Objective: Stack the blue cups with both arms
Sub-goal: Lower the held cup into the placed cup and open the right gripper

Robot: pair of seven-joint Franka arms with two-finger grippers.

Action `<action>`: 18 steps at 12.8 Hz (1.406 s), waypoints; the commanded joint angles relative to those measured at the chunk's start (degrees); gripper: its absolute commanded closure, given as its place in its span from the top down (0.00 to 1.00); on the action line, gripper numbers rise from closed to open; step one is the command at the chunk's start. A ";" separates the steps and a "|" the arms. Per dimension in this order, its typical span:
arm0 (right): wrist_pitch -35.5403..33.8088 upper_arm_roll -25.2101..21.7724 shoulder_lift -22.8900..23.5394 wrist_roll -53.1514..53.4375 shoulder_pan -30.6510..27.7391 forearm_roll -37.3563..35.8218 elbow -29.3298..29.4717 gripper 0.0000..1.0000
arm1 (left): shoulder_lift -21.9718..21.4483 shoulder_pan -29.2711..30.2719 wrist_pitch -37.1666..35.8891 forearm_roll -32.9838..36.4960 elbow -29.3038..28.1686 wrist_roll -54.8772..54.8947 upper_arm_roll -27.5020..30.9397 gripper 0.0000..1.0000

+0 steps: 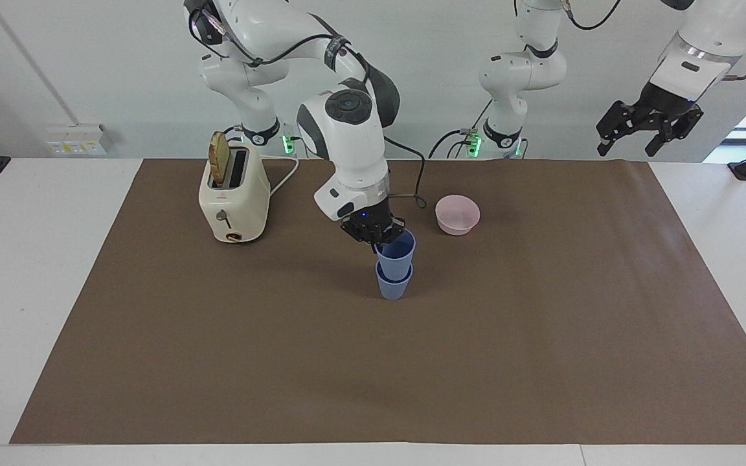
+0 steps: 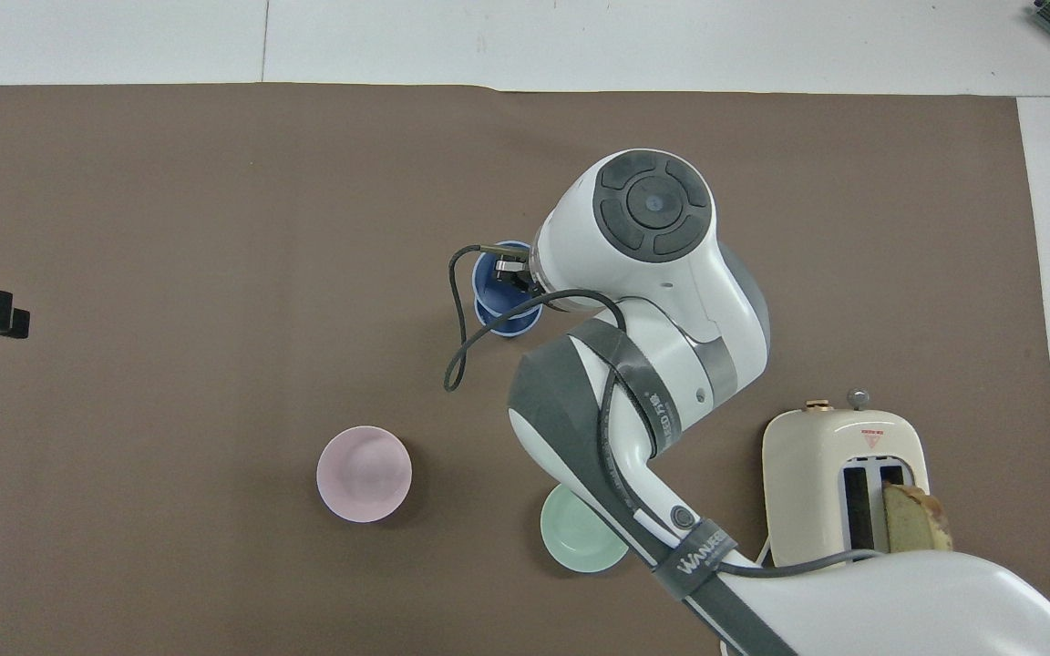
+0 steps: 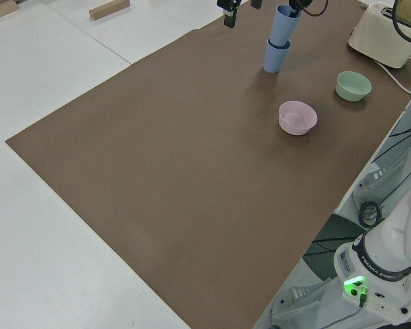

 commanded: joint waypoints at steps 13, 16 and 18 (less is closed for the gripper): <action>6.37 0.18 0.91 0.70 0.12 -2.31 -6.30 0.16 | -1.18 0.16 -0.13 0.51 -1.03 -0.79 0.26 1.00; 5.50 0.18 -0.23 0.61 0.04 -2.31 -5.86 0.69 | -1.18 0.16 -0.13 0.51 -1.12 -0.79 0.26 1.00; 3.75 0.18 -3.90 0.62 -0.84 -2.23 -6.12 0.90 | -1.18 0.16 -0.13 0.51 -1.03 -0.79 0.26 1.00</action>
